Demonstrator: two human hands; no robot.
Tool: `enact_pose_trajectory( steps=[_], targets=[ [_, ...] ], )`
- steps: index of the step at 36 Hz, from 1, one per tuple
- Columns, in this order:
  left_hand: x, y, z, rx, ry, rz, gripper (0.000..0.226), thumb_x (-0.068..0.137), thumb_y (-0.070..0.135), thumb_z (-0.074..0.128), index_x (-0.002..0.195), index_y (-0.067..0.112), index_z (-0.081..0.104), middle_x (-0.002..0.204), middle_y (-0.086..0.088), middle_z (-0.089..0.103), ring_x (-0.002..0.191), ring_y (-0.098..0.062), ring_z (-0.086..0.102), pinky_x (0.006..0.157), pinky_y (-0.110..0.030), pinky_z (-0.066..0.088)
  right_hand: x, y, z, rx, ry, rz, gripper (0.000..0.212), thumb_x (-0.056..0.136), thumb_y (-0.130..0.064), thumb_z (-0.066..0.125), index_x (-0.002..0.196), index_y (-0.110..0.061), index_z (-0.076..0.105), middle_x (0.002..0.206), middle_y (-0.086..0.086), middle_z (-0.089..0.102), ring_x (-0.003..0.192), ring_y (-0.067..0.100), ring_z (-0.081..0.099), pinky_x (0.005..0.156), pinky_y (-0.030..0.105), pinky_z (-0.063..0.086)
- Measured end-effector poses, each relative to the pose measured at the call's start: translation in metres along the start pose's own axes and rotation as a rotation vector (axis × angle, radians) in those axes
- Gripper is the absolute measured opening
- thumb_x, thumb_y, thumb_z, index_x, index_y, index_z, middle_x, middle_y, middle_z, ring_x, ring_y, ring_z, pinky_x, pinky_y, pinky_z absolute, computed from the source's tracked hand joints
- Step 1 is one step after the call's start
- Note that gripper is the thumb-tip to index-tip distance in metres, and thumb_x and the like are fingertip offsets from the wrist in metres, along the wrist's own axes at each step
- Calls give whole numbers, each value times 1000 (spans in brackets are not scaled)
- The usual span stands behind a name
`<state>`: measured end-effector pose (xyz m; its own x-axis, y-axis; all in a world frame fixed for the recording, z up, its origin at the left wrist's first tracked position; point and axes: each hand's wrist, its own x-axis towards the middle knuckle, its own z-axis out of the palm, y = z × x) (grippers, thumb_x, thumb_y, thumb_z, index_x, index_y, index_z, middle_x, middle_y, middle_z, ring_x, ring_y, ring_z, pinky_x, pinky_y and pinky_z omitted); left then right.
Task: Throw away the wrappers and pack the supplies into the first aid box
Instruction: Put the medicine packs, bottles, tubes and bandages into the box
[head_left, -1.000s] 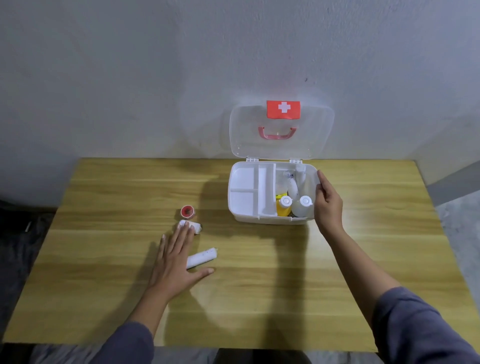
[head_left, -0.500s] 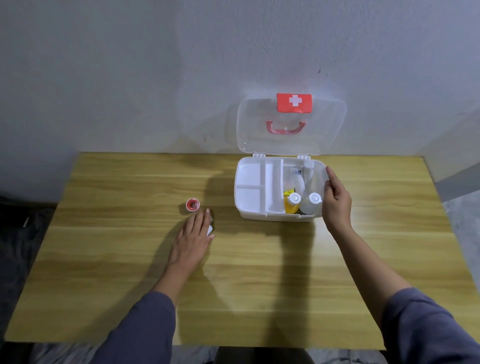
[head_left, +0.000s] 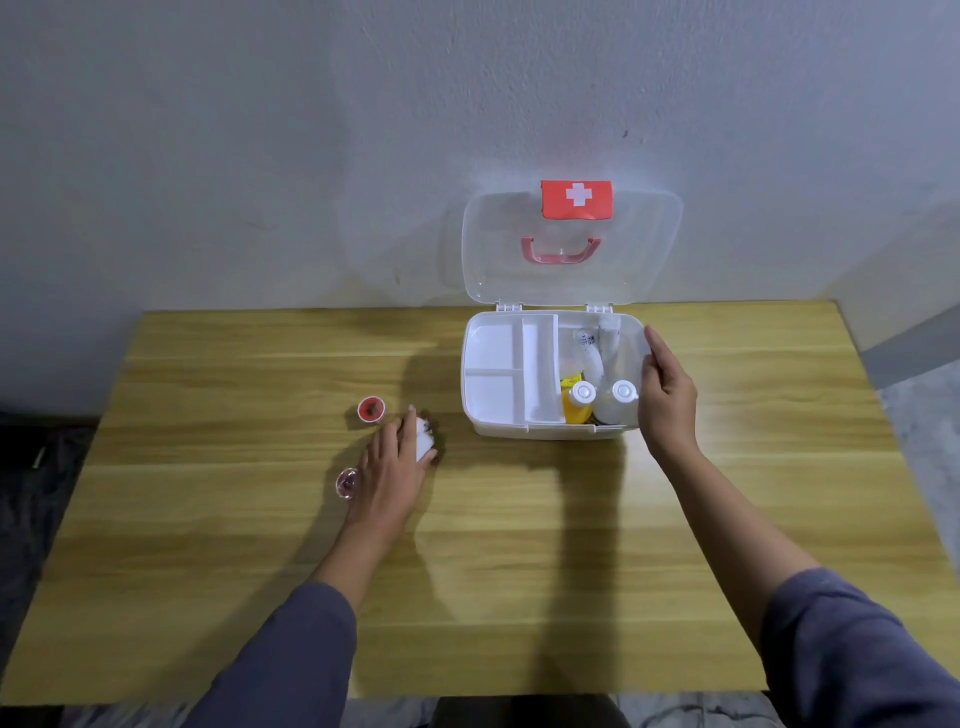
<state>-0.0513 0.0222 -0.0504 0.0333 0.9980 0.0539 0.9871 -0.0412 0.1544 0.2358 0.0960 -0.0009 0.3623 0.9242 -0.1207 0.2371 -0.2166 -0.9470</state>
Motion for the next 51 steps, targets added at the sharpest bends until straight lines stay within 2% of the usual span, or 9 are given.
enact_pose_trajectory(
  steps=[2, 6, 15, 20, 25, 30, 33, 40, 51],
  targets=[
    [5, 9, -11, -143, 120, -52, 55, 84, 33, 60, 123, -3, 48, 104, -19, 55, 79, -34, 62, 62, -34, 53, 0, 0, 0, 7, -1, 1, 40, 96, -6, 34, 131, -17, 49, 139, 1, 49, 120, 5, 44, 82, -11, 30],
    [20, 36, -38, -429, 292, -54, 66, 95, 48, 27, 130, -7, 40, 108, -28, 54, 99, -25, 40, 84, -32, 35, 0, -2, 1, 14, 5, 3, 40, 96, -6, 34, 131, -18, 49, 140, 1, 49, 119, 5, 44, 81, -11, 30],
    [41, 76, -49, -287, 48, 105, 58, 89, 40, 38, 132, 1, 42, 108, -13, 60, 87, -18, 39, 80, -32, 43, -1, -5, -1, 15, -6, 10, 40, 96, -6, 34, 131, -17, 49, 138, 4, 50, 117, 6, 44, 78, -12, 29],
    [44, 81, -48, -186, 17, 124, 53, 91, 32, 42, 130, -2, 46, 117, -16, 61, 95, -32, 61, 80, -37, 50, -2, -7, -2, 13, -12, 4, 40, 96, -5, 33, 131, -16, 48, 138, 3, 50, 118, 7, 44, 80, -10, 30],
    [45, 95, -54, -275, -62, 81, 54, 97, 26, 41, 143, 3, 25, 149, -13, 33, 136, -29, 32, 110, -36, 25, -2, -8, -3, 27, -26, 5, 40, 96, -6, 33, 132, -17, 47, 139, 2, 48, 121, 7, 43, 93, 9, 31],
    [49, 110, -56, -301, -14, 127, 51, 95, 25, 45, 137, -2, 37, 143, -18, 43, 133, -31, 40, 111, -37, 24, -1, -9, -6, 25, -48, -1, 40, 96, -6, 33, 133, -16, 46, 139, 2, 48, 124, 10, 43, 98, 13, 31],
    [60, 122, -59, -346, -42, 105, 52, 98, 28, 37, 144, 5, 25, 152, -10, 30, 140, -23, 26, 113, -27, 14, -1, -8, -6, 27, -53, -6, 40, 96, -5, 33, 133, -14, 46, 139, 3, 48, 126, 12, 43, 94, 8, 30],
    [93, 142, -54, -489, -35, -92, 50, 96, 30, 43, 139, 6, 36, 140, -10, 43, 126, -26, 37, 101, -34, 32, 1, -10, -7, 23, -58, -12, 39, 96, -5, 34, 133, -14, 46, 138, 4, 48, 117, 5, 42, 92, 8, 30],
    [83, 145, -40, -551, -79, -121, 52, 98, 27, 38, 146, 14, 22, 156, -1, 21, 142, -18, 21, 112, -30, 20, 3, -9, -10, 12, -87, -13, 40, 95, -5, 34, 133, -13, 45, 139, 4, 48, 119, 7, 43, 92, 8, 30]
  ],
)
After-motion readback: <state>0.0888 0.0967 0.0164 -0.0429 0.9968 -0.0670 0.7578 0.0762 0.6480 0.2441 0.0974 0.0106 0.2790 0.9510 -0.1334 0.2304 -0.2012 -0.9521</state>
